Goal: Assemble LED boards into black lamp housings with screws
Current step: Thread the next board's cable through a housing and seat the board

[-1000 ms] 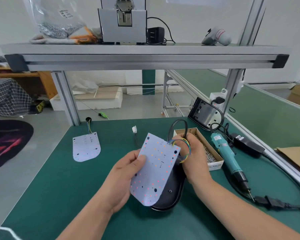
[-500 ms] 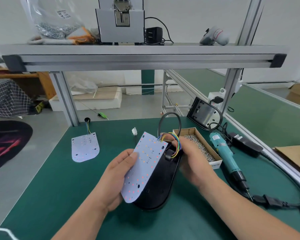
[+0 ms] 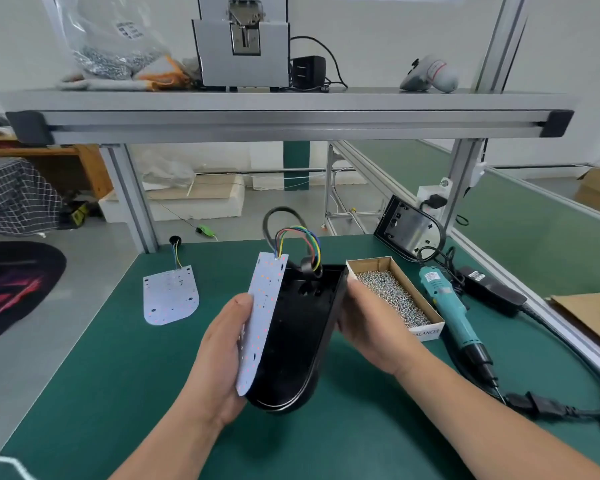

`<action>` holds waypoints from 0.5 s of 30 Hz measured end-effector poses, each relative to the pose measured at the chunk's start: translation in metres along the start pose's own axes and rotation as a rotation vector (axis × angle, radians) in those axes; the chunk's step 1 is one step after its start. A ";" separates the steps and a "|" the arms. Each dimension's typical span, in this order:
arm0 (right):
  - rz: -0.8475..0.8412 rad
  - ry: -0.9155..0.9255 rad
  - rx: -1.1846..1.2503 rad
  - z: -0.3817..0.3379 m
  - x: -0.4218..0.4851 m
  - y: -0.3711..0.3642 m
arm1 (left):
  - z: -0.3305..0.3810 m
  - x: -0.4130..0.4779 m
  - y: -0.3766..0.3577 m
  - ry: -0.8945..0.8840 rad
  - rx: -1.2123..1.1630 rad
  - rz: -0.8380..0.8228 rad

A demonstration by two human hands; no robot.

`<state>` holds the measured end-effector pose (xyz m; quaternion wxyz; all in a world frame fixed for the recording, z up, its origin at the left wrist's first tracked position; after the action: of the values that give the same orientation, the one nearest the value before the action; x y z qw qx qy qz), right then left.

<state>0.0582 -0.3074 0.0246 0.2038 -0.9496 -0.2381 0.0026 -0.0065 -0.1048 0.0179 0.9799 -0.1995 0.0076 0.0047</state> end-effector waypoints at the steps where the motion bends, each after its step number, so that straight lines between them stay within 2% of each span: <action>1: 0.010 -0.002 -0.055 0.002 0.001 0.000 | -0.001 0.000 0.001 -0.005 0.005 0.003; 5: -0.018 -0.032 -0.122 -0.001 -0.004 -0.001 | -0.003 0.002 0.002 -0.017 0.015 0.073; 8: -0.072 -0.136 -0.083 0.001 -0.009 0.001 | 0.003 0.007 0.009 -0.036 -0.032 0.150; 11: -0.101 -0.198 -0.294 0.008 -0.012 0.001 | 0.003 0.011 0.019 -0.101 0.059 0.219; 15: -0.017 -0.162 -0.676 0.012 -0.011 0.001 | -0.003 0.007 0.018 -0.127 0.155 0.225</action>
<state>0.0476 -0.3084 0.0125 -0.1420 -0.9581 -0.2489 -0.0027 0.0005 -0.0894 0.0079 0.9841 -0.1202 -0.0316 0.1266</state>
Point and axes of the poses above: each hand's wrist, its own x-axis towards the middle knuckle, its own y-axis out of the back of the hand, z = x × y, the point moved 1 cm from there along x, towards the middle knuckle, and after that the axes turned 6 degrees about x, right-handed, at the moved point
